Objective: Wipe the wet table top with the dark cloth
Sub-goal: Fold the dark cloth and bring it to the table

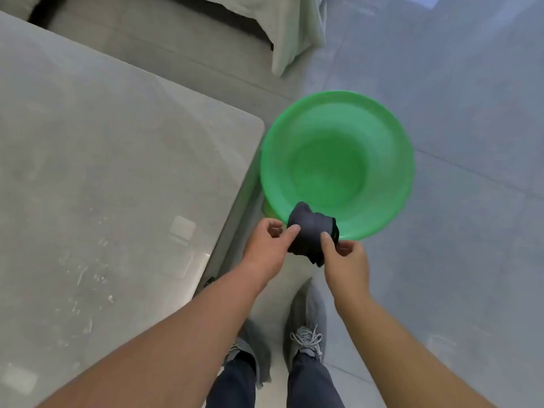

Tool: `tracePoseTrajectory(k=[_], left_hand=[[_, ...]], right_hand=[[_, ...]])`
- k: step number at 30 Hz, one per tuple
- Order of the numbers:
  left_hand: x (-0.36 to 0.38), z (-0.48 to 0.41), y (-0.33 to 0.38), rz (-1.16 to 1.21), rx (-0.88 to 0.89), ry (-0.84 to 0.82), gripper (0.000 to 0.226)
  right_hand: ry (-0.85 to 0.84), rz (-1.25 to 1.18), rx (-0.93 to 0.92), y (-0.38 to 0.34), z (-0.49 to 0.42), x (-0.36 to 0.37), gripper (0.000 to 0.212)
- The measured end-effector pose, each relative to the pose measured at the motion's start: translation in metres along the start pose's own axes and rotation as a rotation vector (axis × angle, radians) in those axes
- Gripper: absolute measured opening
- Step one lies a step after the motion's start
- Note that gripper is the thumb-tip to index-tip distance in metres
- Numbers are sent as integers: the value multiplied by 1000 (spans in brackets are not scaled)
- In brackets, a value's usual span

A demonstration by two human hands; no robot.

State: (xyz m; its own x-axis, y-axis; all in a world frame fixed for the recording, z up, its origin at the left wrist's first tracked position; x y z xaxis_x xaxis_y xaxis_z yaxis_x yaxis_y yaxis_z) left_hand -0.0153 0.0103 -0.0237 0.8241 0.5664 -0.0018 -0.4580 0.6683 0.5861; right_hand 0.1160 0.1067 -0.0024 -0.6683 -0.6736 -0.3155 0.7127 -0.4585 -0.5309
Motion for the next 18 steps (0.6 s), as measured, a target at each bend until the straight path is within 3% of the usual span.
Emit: tracePoseTrajectory(k=[5,13,18], left_hand=[[4,-18,-5,118,46,93,26],[12,1,8,248,28,-57,26],[13,43,42,350,134,-134,22]], right_hand=[[112,-175,-8,10,-15,16,37],[106,-160,-119,-1,-5,8,26],[62,-160,-236,-34,26,-13,23]])
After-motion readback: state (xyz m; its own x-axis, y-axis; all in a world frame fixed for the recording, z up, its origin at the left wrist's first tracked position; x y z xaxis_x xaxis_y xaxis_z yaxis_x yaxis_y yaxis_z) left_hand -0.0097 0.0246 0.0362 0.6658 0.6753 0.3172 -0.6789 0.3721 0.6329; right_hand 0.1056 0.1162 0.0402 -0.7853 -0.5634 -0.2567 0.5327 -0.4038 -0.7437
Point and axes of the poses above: each hand's wrist, its own z-axis away from the middle knuckle, its own x-axis out of the palm, y = z × x, the point moved 3 cm from there along -z, towards the middle knuckle, and after that the axes turned 13 degrees about -y, right-handed, at the moved point
